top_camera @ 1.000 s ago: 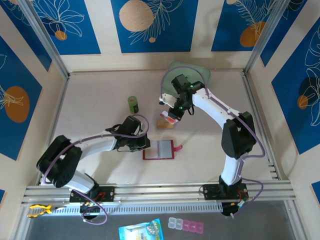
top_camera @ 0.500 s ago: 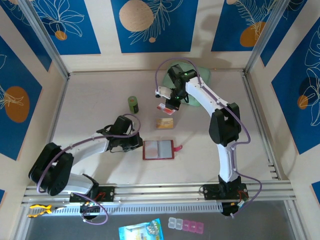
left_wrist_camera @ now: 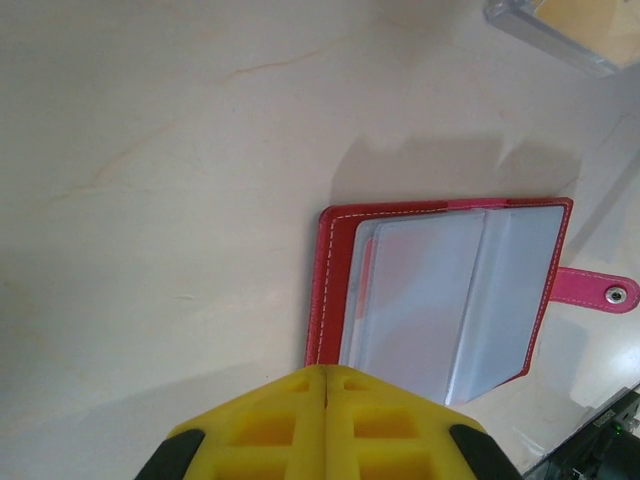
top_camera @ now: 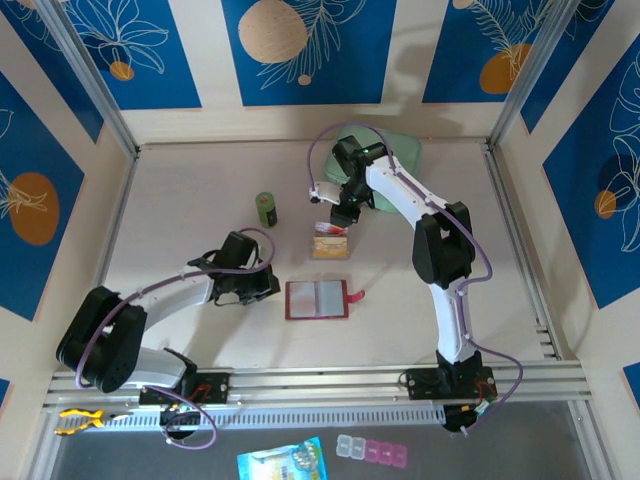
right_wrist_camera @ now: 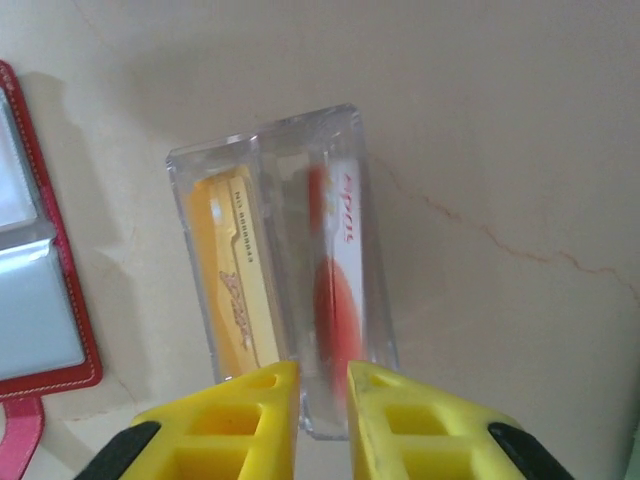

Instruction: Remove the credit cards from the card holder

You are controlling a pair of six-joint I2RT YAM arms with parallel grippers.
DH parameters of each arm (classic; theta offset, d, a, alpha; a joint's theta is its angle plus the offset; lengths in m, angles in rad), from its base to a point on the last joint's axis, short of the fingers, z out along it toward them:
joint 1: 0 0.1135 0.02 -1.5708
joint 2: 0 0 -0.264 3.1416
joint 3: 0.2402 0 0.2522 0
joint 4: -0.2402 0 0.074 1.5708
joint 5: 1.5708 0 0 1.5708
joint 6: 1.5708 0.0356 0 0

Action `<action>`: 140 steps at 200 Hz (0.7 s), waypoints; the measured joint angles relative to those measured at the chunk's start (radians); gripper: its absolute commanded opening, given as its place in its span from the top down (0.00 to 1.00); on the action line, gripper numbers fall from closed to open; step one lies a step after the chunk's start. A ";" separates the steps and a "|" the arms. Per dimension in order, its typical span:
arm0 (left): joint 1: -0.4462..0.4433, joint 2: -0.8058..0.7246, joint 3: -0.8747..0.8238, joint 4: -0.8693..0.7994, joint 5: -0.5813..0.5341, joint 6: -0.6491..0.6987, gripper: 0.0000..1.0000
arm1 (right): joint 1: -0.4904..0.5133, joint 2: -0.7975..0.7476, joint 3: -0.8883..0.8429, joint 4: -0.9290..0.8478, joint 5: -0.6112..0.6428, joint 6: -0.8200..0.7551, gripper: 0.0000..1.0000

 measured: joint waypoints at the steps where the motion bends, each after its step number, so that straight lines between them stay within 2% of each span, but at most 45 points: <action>1: 0.000 0.000 0.000 0.000 0.000 0.000 0.93 | 0.000 0.000 0.000 0.002 0.000 0.002 0.78; 77: 0.002 0.000 0.000 0.000 0.011 0.000 0.94 | -0.005 -0.030 -0.071 0.155 0.058 0.082 0.83; 140: 0.002 0.000 -0.001 0.001 0.014 0.000 0.94 | -0.005 -0.032 -0.134 0.261 0.112 0.130 0.80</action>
